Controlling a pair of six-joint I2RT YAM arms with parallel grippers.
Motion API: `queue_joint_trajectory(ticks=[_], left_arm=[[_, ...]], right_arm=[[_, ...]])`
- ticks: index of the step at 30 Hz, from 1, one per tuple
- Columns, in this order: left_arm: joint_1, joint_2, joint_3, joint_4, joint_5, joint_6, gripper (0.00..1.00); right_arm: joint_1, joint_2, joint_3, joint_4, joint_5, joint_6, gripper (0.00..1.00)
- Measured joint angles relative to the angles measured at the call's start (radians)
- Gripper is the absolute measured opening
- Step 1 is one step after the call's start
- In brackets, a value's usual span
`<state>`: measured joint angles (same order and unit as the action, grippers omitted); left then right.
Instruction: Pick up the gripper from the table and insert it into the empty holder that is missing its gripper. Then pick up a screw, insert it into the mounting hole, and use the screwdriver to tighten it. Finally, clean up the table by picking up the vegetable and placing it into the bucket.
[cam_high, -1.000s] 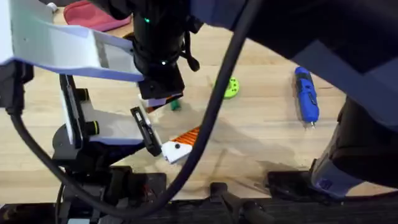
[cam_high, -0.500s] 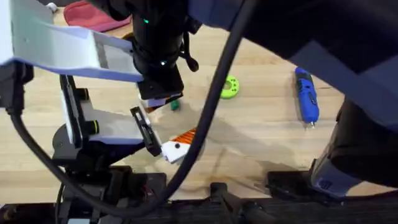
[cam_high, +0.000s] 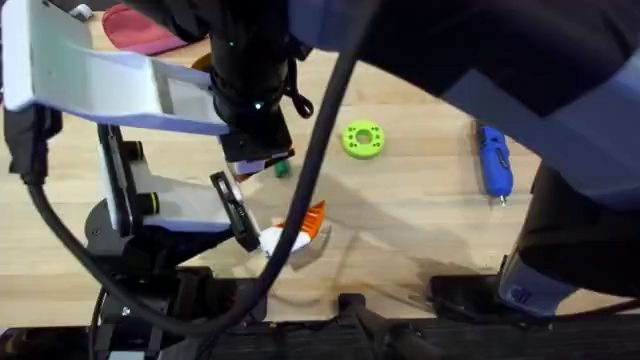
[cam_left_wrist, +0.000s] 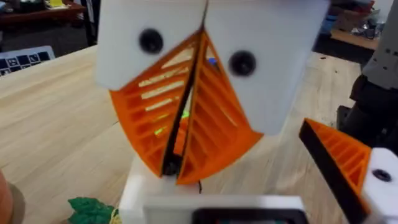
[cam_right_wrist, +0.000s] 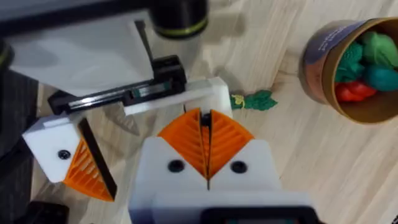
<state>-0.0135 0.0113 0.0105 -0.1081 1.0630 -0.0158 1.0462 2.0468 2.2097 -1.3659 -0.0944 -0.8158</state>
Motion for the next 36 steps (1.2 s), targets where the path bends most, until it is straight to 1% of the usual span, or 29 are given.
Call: queue_joint_trajectory(ticks=[10, 11, 12, 14, 16, 17, 18, 19, 23, 27, 32, 36], left_arm=[[0.0, 0.0, 0.0, 0.0, 0.0, 0.0, 0.985], [0.0, 0.0, 0.0, 0.0, 0.0, 0.0, 0.985], [0.0, 0.0, 0.0, 0.0, 0.0, 0.001, 0.985], [0.0, 0.0, 0.0, 0.0, 0.002, 0.003, 0.985], [0.0, 0.0, 0.0, 0.0, 0.003, 0.006, 0.985], [0.0, 0.0, 0.0, 0.0, 0.004, 0.008, 0.985], [0.0, 0.0, 0.0, 0.0, 0.004, 0.008, 0.985], [0.0, 0.0, 0.0, 0.0, 0.004, 0.008, 0.985], [0.0, 0.0, 0.0, 0.0, 0.007, 0.009, 0.985], [0.0, 0.0, 0.0, 0.0, 0.007, 0.008, 0.985], [0.0, 0.0, 0.0, 0.0, 0.008, 0.008, 0.985], [0.0, 0.0, 0.0, 0.0, 0.008, 0.008, 0.985]], right_arm=[[0.0, 0.0, 0.001, 0.0, 0.0, 0.008, 0.006], [0.0, 0.0, 0.001, 0.0, 0.0, 0.011, 0.018], [0.0, 0.0, 0.001, -0.001, 0.0, 0.016, 0.117], [-0.001, 0.0, 0.001, -0.001, 0.0, 0.019, 0.397], [-0.001, 0.002, 0.001, 0.001, 0.0, 0.024, 0.701], [-0.001, 0.003, 0.001, 0.003, 0.0, 0.027, 0.834], [-0.001, 0.004, 0.001, 0.006, 0.0, 0.027, 0.947], [-0.001, 0.004, 0.001, 0.009, 0.0, 0.028, 0.979], [-0.004, 0.004, 0.001, 0.014, 0.0, 0.044, 0.992], [-0.018, 0.004, 0.001, 0.027, 0.0, 0.093, 0.992], [-0.07, -0.01, 0.001, -0.019, -0.002, 0.171, 0.992], [-0.129, -0.06, 0.001, -0.091, -0.037, 0.205, 0.992]])
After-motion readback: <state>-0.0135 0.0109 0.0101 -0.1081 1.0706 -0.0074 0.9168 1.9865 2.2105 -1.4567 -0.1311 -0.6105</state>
